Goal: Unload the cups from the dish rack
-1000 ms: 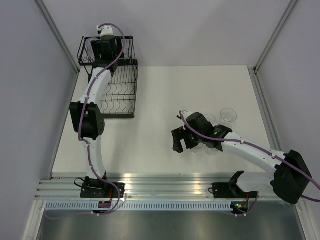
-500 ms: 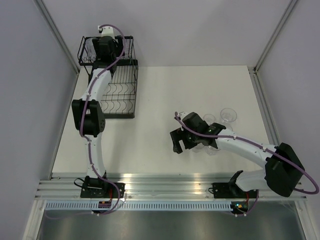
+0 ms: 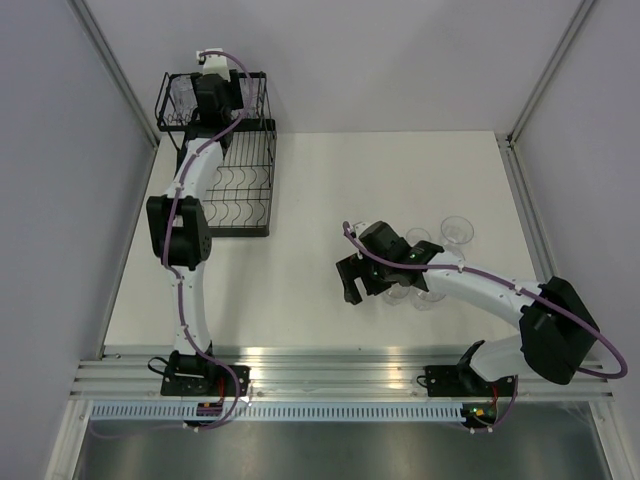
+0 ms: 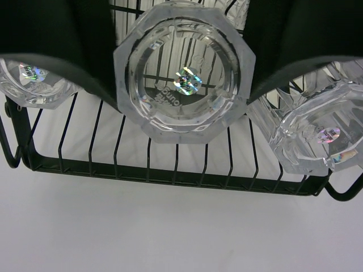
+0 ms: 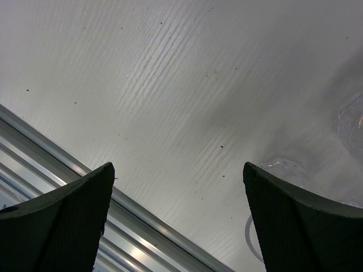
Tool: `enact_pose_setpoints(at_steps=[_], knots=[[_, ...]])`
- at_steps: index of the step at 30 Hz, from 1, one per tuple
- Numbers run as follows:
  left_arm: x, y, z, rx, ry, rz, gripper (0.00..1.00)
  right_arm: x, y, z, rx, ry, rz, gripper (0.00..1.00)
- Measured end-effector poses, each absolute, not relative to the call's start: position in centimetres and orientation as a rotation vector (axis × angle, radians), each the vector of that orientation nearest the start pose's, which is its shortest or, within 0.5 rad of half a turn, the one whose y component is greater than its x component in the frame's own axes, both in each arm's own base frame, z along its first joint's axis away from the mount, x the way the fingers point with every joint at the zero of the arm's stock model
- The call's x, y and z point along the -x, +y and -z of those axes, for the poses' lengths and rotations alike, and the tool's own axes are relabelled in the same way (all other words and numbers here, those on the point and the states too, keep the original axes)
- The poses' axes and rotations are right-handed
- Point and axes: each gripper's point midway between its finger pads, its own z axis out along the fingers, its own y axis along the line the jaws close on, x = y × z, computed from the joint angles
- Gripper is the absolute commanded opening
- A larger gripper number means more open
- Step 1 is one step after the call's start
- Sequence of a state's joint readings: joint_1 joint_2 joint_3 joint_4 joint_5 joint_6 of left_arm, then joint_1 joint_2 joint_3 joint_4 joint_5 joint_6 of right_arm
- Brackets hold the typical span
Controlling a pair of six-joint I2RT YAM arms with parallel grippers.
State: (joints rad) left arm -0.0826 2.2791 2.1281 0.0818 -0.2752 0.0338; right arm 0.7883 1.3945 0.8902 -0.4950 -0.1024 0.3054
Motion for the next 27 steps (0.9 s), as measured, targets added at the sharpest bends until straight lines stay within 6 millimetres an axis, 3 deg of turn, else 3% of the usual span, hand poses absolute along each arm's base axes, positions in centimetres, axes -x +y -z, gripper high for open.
enact_pose_setpoints(at_steps=[6, 8, 13, 17, 22, 27], knots=[[-68.5, -0.8, -27.9, 0.109, 1.633, -0.175, 0.13, -20.3, 24.6, -7.6, 0.674, 2.576, -0.514, 0.98], [-68.5, -0.8, -27.9, 0.11, 1.633, -0.175, 0.04, -20.3, 24.6, -7.6, 0.674, 2.575, -0.515, 0.98], [-68.1, -0.9, -28.4, 0.111, 1.632, -0.161, 0.02, -20.4, 24.7, -7.6, 0.671, 2.57, -0.517, 0.98], [-66.8, -0.8, -30.3, 0.122, 1.615, -0.151, 0.02, -20.6, 24.9, -7.7, 0.663, 2.553, -0.529, 0.98], [-63.7, -0.6, -37.1, 0.135, 1.517, -0.138, 0.02, -20.7, 25.2, -7.7, 0.643, 2.531, -0.554, 0.98], [-58.3, -1.3, -45.3, 0.15, 1.379, -0.097, 0.02, -21.2, 25.8, -9.3, 0.6, 2.457, -0.606, 0.98]])
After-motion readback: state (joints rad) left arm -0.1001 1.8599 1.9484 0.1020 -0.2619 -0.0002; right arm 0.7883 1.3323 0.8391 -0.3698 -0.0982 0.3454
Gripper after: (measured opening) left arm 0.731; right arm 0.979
